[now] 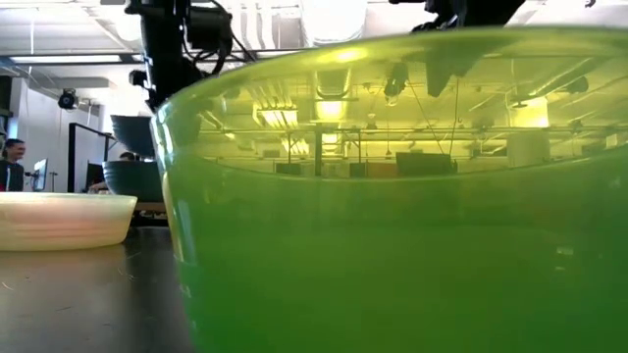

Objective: Place and stack bowls onto a shelf
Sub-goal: Stack the blue bowl on the dark green bowl on the shelf, then stack the white bowl on the blue bowl on the shelf

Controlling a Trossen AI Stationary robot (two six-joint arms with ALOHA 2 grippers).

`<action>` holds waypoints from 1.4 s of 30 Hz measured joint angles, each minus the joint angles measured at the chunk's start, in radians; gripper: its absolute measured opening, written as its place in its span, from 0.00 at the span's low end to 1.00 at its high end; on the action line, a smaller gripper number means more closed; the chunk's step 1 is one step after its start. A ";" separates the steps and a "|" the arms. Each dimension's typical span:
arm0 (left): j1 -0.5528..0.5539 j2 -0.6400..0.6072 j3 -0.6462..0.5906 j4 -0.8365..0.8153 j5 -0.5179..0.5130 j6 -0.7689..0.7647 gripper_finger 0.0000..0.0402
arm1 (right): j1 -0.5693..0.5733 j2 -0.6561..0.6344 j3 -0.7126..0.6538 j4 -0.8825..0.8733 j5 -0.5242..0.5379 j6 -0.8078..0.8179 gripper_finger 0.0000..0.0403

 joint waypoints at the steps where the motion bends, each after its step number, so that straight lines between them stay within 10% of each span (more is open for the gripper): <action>1: 0.005 0.006 -0.005 -0.001 0.005 0.000 0.00 | 0.000 0.000 -0.002 0.000 0.000 0.000 0.57; 18: 0.026 0.031 -0.073 0.049 0.018 0.038 0.01 | 0.000 0.000 -0.005 0.005 0.000 -0.001 0.57; 42: 0.038 0.031 -0.068 0.017 -0.019 -0.025 0.34 | 0.000 0.000 -0.005 -0.001 -0.001 0.018 0.57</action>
